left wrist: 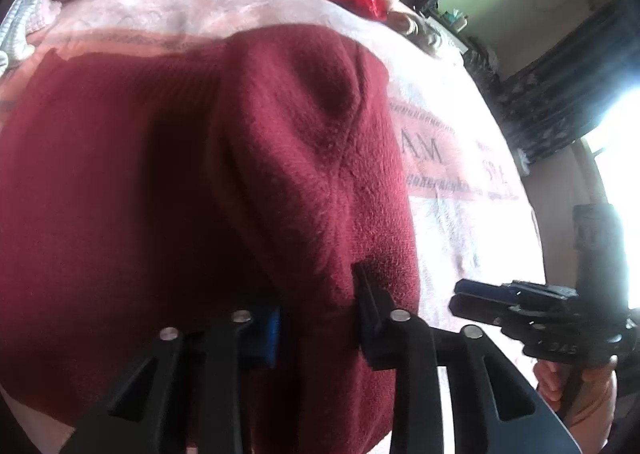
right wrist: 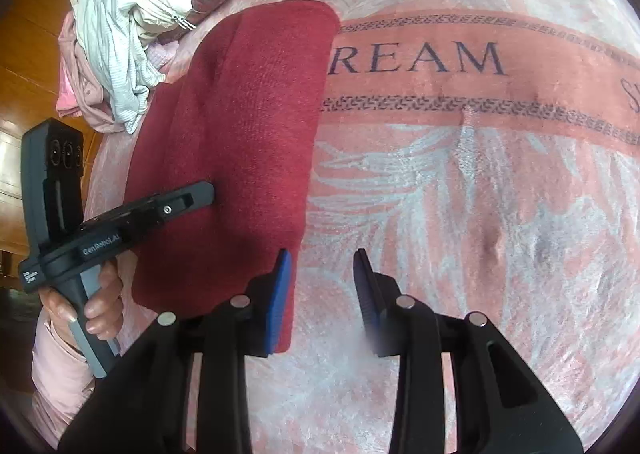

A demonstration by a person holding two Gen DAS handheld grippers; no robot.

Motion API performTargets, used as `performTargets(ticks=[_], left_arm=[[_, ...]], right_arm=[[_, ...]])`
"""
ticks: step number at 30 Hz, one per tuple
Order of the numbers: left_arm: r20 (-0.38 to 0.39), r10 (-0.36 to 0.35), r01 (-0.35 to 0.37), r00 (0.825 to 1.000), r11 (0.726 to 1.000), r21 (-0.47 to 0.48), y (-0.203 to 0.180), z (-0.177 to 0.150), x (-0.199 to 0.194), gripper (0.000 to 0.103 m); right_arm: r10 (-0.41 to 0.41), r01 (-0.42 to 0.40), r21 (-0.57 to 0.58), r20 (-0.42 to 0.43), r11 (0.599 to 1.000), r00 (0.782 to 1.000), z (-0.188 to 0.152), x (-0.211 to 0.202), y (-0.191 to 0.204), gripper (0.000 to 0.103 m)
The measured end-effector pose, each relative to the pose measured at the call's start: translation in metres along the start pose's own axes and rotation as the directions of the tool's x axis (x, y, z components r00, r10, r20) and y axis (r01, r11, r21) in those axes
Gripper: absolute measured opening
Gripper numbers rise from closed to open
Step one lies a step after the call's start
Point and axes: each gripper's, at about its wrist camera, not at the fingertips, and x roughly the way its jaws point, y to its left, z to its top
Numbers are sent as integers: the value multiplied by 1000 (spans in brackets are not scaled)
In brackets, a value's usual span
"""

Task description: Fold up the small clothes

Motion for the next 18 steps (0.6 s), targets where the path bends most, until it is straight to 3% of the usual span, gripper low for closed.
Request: performTargets(ticks=[6,11,18], left_arm=[[35,-49,50,998,999,-18,10,1,-17,20],[107,-75,80,991,996,-46,32,7,-59,18],[200,-52,62,978,997,-45,65,16,-120,18]], right_arm=[[12,-12,6,2,1000,1000,3,5,3,33],[24,-24,4,2,1000,1000,7,9,8,33],[27,-27,-28,-23,999,999,8,24,27,33]])
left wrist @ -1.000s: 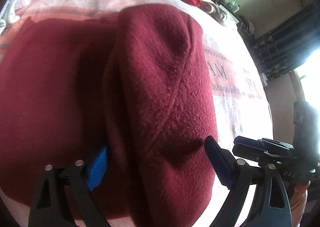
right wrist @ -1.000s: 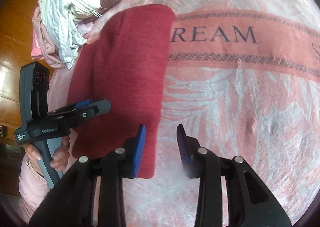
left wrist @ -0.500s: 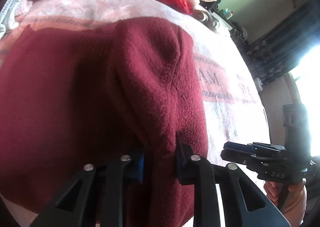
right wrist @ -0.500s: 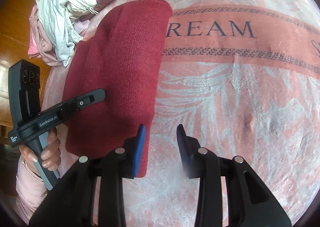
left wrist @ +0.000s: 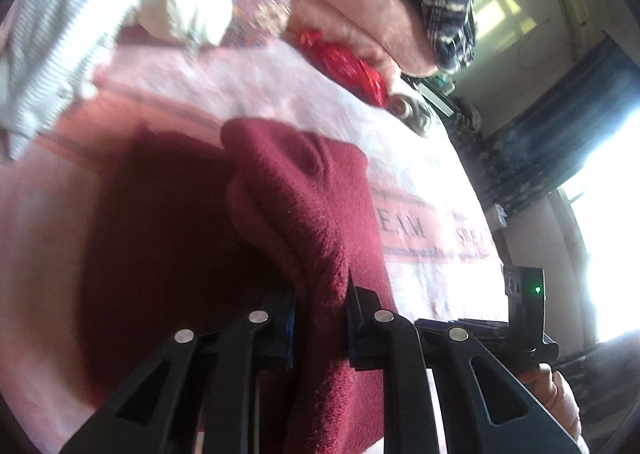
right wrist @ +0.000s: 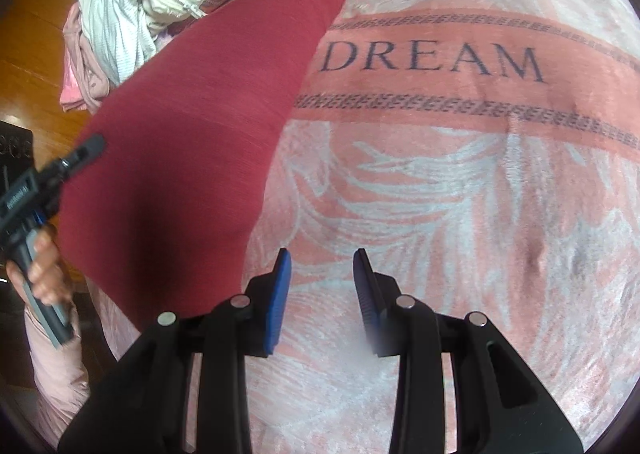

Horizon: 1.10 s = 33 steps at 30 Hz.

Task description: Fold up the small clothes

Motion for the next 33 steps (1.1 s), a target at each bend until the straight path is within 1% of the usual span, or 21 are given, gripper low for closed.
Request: performTargets(ticks=[3,6,7,10,12,15,19,21,23,24,26,28,29,30,31,33], left_arm=[[41,53,-54,998,998,27,24,4,-26,18],[59,90,-91,994,996,10,50,7,-41,18],[59,93,-93,994,996,2,59,7,-44,18],[28,122,-122,992,992,-16,88,-3,-43,18],[-6,161,-161,987,986,-39,108,-11,-32,18],[-35,171,-172,985,983,-55,127,-21,-22,18],[-31,135,-136,990,988,-67,129,-27,-17,19],[-27,148,-149,989,988,-43,123,-28,-13,19],[-27,179,-179,984,984,-14,119,-28,-11,20],[-29,181,-181,983,983,-13,119,-28,-12,23],[-31,182,-183,983,983,-22,120,-25,-19,31],[-18,205,-206,979,977,-50,122,-25,-32,52],[-7,217,-217,976,974,-62,123,-27,-42,54],[-11,210,-210,978,976,-63,123,-30,-50,57],[-22,195,-196,981,979,-62,122,-34,-54,62],[-39,192,-194,981,979,-64,118,-48,-65,65]], right_arm=[[5,-6,-26,-11,1000,1000,1,7,14,33],[12,-13,-46,-24,999,1000,3,16,28,33],[17,-18,-52,-29,998,999,4,20,34,33],[25,-28,-69,-43,997,999,6,29,48,33],[31,-35,-79,-54,996,998,5,36,57,33],[35,-41,-97,-69,994,997,4,44,70,33],[28,-38,-114,-82,993,996,4,53,84,33],[27,-36,-113,-84,993,996,5,55,85,33],[27,-36,-110,-83,993,996,5,55,85,33],[29,-38,-111,-81,993,996,5,54,84,33],[37,-47,-114,-83,992,996,3,52,83,33],[55,-64,-114,-87,991,995,0,47,81,34],[59,-69,-113,-88,991,994,-1,45,81,37],[63,-72,-112,-87,991,994,-2,43,81,42],[70,-80,-114,-84,990,994,-3,41,82,43],[86,-97,-117,-99,988,991,-6,41,85,44]])
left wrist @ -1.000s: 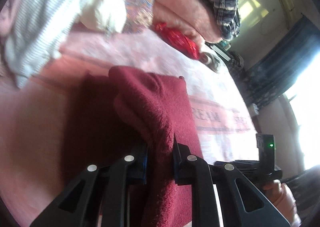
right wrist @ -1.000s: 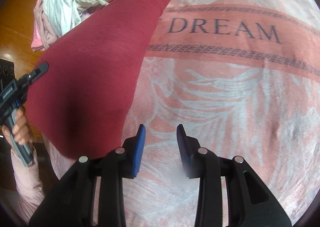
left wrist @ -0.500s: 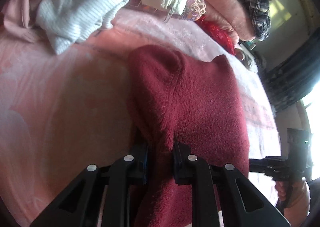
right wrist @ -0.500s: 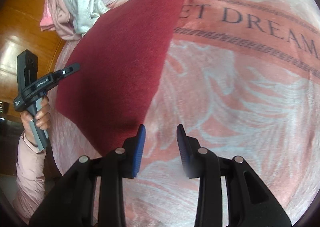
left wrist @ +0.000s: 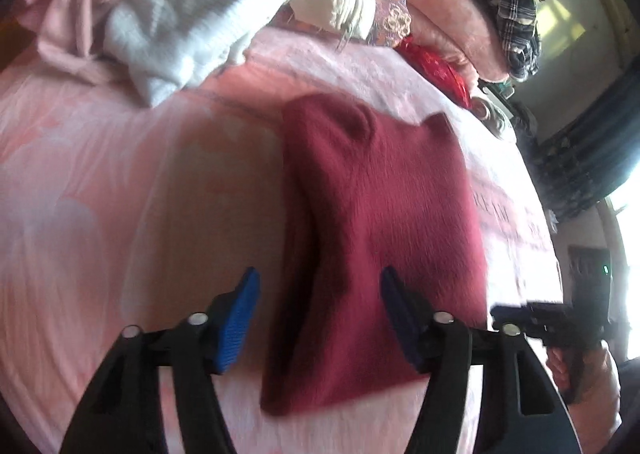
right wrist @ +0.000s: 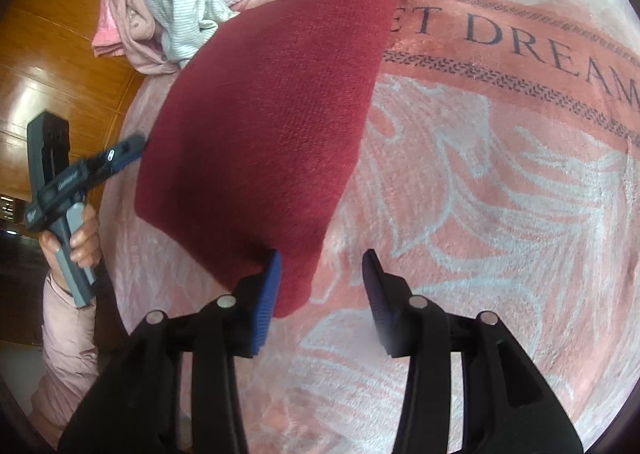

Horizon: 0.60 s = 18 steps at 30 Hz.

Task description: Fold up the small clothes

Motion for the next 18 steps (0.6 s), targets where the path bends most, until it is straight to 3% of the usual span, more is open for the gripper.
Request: performTargets(ticks=[3,5,6,7,10,12,15,18], left_arm=[[-26,66,-65,997,997,49,-6,-19,1,68],[-45,74,-72,996,996,52,-8,-26,6,67],[-62,58,-55,996,998,44,-7,-30,11,64],[-74,55,-52,996,998,39,-6,-32,14,55],[-101,64,-60,993,997,39,-5,-36,25,30],[-107,62,-58,992,997,42,-5,-37,31,23],[-76,50,-47,996,998,41,-6,-37,24,15],[-30,-7,9,1000,998,54,-12,-36,12,14]], right_arm=[[33,-32,23,-27,999,999,-3,9,4,54],[49,-47,40,-45,998,998,-4,17,6,54],[58,-56,40,-54,998,997,-4,22,8,54],[65,-63,37,-59,997,996,-5,24,9,54],[82,-79,39,-68,996,994,-6,35,13,38],[70,-68,21,-59,997,996,-8,36,17,22],[53,-53,-37,-17,998,998,-13,22,30,19],[28,-26,-68,28,997,999,-19,3,35,18]])
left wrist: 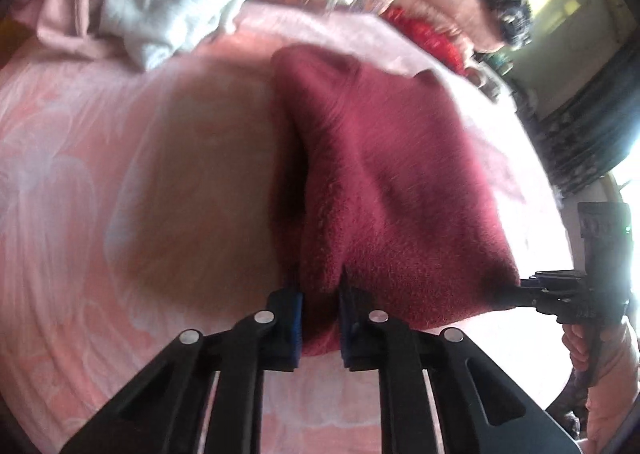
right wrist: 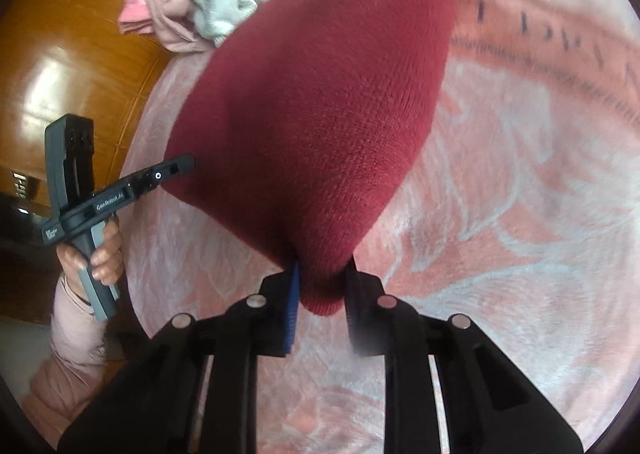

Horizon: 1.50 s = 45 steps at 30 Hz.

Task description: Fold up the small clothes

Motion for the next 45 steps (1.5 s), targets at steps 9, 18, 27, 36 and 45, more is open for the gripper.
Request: performTargets(ticks=[9,18,27,36,45], left_arm=[[-35,-3,3,999,1000,14,2,-5,34,16],[62,1,-1,998,1000,0,-5,25,-4,72],[66,64,-52,996,985,-166,11,118,46,73],[12,96,-94,995,986,-138,-3,134,80,24],[34,156,-152,987,984,-91,-5,139,87,17]], right_arm=[[-11,16,66,-80,998,997,-11,38,-38,21],[-2,0,46,37,999,999,16,-26,-41,53],[-46,32,135,104,990,994,99,-21,-71,59],[-107,91,133,122,987,987,123,3,-70,12],[-127,108,141,131,984,983,121,2,-78,2]])
